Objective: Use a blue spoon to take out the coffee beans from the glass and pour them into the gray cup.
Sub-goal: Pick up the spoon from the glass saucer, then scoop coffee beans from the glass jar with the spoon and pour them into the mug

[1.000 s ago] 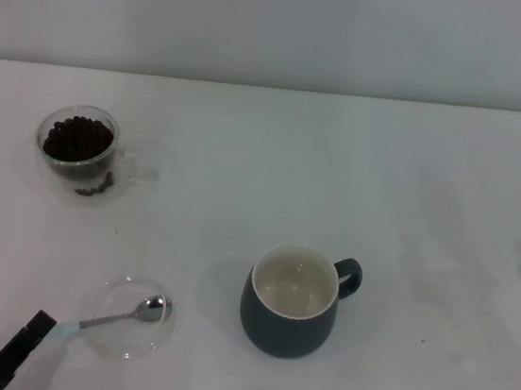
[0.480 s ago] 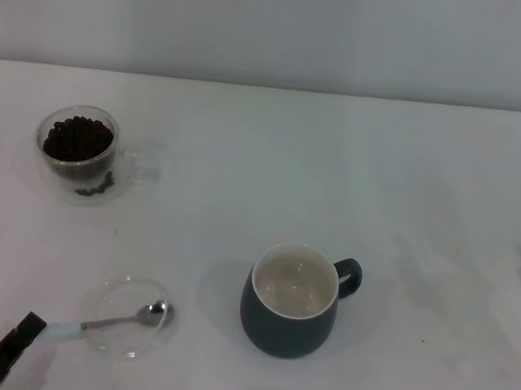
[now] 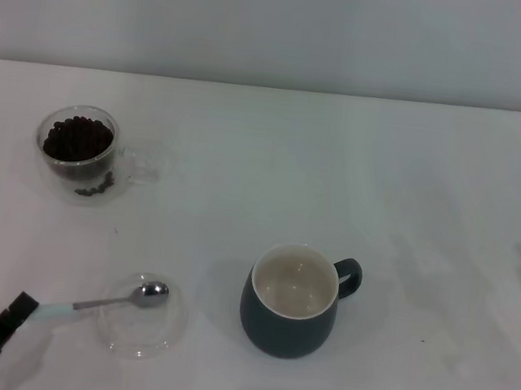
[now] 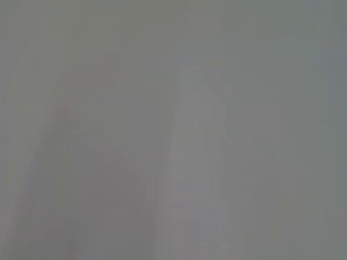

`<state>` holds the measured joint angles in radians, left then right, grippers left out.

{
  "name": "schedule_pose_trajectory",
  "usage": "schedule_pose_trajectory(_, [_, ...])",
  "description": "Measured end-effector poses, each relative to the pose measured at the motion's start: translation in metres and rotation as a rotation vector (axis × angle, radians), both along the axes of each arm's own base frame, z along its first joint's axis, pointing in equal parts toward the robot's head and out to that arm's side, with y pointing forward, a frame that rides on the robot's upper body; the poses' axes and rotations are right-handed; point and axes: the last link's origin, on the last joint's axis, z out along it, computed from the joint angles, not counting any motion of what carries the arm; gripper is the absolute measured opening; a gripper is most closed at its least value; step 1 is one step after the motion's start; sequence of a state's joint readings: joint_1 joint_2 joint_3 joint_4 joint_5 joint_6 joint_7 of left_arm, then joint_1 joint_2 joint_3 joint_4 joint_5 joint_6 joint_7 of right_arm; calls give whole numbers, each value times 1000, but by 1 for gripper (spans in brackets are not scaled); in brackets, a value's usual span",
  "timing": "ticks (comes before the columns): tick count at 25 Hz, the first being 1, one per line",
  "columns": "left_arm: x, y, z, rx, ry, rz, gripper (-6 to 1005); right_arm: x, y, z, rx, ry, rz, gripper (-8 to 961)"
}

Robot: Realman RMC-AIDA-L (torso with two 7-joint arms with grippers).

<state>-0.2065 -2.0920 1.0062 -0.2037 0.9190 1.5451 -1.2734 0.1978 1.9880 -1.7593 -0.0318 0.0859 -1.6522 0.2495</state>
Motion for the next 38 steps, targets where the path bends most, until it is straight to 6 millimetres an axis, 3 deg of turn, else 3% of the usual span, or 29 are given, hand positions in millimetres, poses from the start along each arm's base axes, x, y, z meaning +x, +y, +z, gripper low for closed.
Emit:
schedule_pose_trajectory(8, [-2,17,21,53,31,-71,127,-4,3,-5,-1,6,4,510])
schedule_pose_trajectory(16, [-7,43,74,164,117,-187,127,-15,11,-10,-7,19,50,510])
schedule_pose_trajectory(22, [1,72,95,79,134,-304,127,-22,15,-14,-17,21,82,510])
schedule_pose_trajectory(27, [2,84,110,64,195,-353,126,-30,20,-14,-13,28,116,510])
schedule_pose_trajectory(38, [1,106,168,67,253,-376,126,-36,24,-18,-36,30,144,510])
